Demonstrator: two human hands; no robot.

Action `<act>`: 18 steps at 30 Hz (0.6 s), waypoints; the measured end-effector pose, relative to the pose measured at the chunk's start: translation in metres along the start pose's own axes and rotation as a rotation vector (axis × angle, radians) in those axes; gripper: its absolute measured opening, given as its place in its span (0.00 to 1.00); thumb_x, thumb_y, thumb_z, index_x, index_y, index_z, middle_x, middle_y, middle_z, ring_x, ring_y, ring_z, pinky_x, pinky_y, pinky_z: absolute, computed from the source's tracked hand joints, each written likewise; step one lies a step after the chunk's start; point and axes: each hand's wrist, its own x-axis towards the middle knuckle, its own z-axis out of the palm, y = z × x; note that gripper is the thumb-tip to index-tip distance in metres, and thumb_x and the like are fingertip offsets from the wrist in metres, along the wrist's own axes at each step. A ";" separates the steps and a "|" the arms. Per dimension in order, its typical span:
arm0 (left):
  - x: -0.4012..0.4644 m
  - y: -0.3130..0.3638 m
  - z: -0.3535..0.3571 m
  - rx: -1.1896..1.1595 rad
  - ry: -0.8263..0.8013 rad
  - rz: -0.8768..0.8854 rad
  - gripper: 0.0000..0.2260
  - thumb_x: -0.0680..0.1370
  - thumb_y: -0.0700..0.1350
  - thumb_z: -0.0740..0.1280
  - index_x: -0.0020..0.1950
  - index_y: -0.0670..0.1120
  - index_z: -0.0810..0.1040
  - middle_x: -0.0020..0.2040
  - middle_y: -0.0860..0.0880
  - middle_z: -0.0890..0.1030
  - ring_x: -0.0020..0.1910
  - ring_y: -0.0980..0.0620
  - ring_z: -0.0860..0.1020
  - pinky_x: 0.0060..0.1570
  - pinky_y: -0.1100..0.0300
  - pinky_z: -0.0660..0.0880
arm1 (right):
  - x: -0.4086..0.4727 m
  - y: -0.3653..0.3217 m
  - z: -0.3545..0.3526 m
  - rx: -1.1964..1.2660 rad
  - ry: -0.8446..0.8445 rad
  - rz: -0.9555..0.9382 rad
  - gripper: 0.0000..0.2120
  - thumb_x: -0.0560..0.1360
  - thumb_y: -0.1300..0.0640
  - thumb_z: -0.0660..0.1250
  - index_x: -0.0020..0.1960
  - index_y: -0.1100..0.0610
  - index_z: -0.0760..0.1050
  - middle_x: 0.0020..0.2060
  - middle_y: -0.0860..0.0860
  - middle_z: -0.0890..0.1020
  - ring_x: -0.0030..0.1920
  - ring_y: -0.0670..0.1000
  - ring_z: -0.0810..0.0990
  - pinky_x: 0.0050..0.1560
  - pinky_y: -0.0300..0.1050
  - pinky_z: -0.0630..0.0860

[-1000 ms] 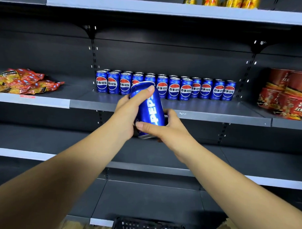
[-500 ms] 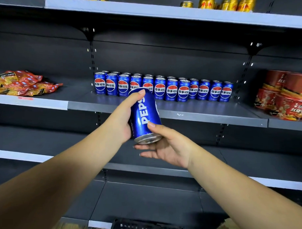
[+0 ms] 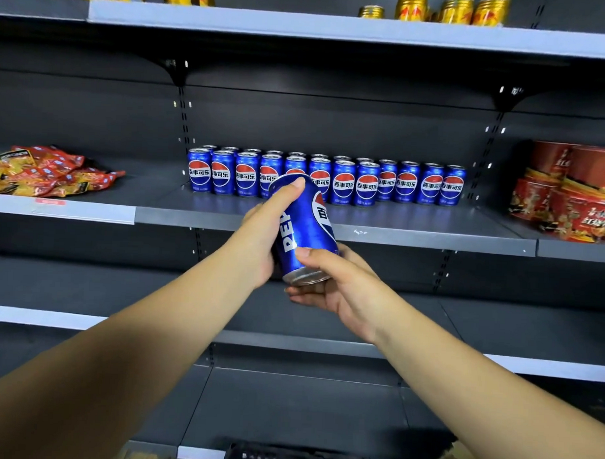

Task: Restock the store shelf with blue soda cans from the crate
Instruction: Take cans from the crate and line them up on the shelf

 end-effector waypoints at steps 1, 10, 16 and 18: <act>0.000 0.001 0.001 0.003 0.020 0.022 0.29 0.67 0.56 0.75 0.63 0.43 0.75 0.51 0.44 0.84 0.44 0.47 0.84 0.39 0.54 0.80 | -0.001 -0.001 0.000 -0.027 0.015 -0.021 0.19 0.67 0.60 0.74 0.53 0.58 0.70 0.35 0.55 0.83 0.33 0.53 0.81 0.44 0.49 0.80; 0.000 0.015 0.010 0.046 0.162 0.153 0.23 0.70 0.55 0.73 0.59 0.42 0.76 0.46 0.47 0.84 0.39 0.51 0.83 0.42 0.55 0.81 | -0.002 -0.005 0.008 -0.447 0.160 -0.252 0.33 0.52 0.43 0.77 0.53 0.51 0.69 0.49 0.49 0.82 0.49 0.52 0.83 0.54 0.55 0.79; -0.002 0.015 0.008 0.054 0.176 0.159 0.21 0.71 0.52 0.72 0.58 0.41 0.77 0.41 0.48 0.83 0.33 0.53 0.82 0.37 0.58 0.81 | -0.005 -0.005 0.004 -0.407 0.077 -0.212 0.26 0.64 0.53 0.78 0.55 0.53 0.68 0.48 0.50 0.83 0.46 0.48 0.83 0.50 0.45 0.80; -0.003 0.017 0.006 0.052 0.156 0.161 0.20 0.71 0.52 0.72 0.57 0.41 0.78 0.40 0.48 0.84 0.32 0.52 0.82 0.35 0.58 0.80 | -0.007 -0.006 0.005 -0.317 0.038 -0.175 0.28 0.64 0.56 0.78 0.58 0.53 0.67 0.44 0.48 0.84 0.40 0.47 0.84 0.46 0.43 0.79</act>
